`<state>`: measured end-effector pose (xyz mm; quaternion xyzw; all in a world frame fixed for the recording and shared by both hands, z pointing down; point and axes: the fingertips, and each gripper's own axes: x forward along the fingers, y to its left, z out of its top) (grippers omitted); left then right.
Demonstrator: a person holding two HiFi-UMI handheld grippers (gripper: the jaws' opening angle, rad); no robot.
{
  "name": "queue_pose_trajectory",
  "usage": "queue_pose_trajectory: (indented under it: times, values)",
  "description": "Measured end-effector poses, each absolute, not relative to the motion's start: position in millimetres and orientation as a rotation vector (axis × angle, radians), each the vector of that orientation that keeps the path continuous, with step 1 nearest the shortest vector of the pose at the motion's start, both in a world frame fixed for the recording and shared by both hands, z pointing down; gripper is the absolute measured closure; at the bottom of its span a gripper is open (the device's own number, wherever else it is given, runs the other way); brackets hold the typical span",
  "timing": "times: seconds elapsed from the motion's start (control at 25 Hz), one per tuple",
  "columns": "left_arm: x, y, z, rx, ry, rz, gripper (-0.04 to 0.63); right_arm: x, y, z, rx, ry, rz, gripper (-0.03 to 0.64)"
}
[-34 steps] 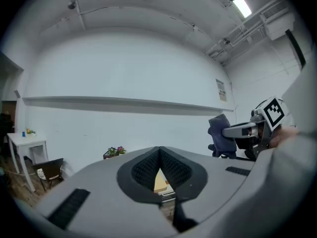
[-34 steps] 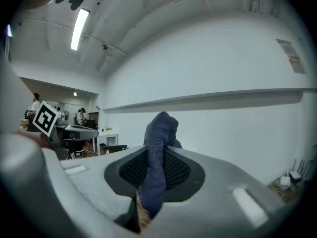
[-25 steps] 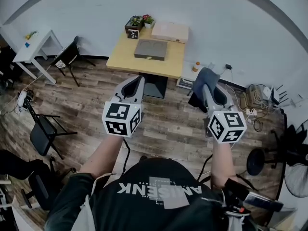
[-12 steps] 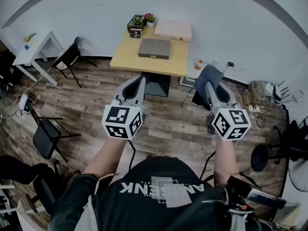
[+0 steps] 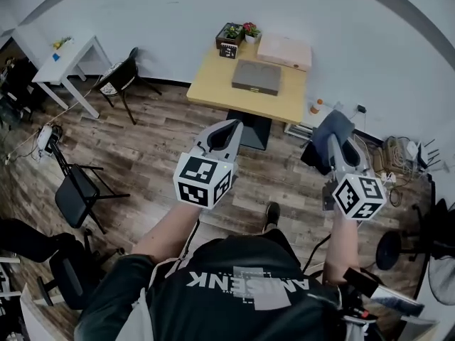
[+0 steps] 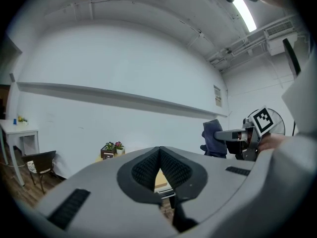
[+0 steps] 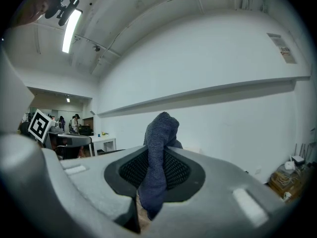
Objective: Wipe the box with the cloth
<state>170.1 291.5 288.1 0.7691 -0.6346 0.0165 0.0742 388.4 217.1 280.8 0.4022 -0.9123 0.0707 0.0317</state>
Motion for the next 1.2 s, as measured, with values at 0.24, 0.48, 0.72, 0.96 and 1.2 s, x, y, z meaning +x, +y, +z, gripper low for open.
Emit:
queue_pose_trajectory:
  times: [0.24,0.48,0.72,0.96,1.2]
  values:
    - [159,253,285,2.279,-1.958,0.046,0.595,374,170,278,1.193,-2.85,0.205,0.543]
    - [153,191,291,2.228,-2.004,0.102,0.595,371,94,279,1.187,-2.891,0.227,0.543]
    - [150,116,292,2.182,-2.048,0.118,0.595,364,13,286,1.088,-2.9,0.236,0.543]
    - [152,50,304,2.128,-2.033,0.178,0.595,358,-48,296,0.963,-2.909,0.277,0.543]
    - [160,-7,310,2.101,-2.046,0.178,0.595,362,-100,308,0.906,-2.915,0.324,0.543]
